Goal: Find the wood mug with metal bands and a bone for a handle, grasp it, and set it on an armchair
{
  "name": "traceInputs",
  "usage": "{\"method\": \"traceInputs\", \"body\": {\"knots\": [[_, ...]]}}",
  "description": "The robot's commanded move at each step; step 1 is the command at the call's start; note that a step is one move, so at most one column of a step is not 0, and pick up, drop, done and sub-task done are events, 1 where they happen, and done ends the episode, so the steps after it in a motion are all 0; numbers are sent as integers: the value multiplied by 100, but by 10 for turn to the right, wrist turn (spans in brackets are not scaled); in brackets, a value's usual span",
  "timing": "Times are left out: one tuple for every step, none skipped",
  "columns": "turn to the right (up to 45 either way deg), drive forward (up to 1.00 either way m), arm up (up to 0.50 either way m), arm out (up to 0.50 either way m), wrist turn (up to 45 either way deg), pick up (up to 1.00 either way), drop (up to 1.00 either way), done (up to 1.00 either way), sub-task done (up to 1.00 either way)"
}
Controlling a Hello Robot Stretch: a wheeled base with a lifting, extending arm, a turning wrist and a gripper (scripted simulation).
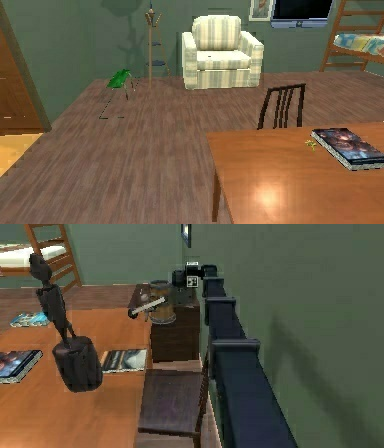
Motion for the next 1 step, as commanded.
{"method": "traceInputs", "body": {"knots": [[0,0,0,0,-450,0,0,0,0]]}}
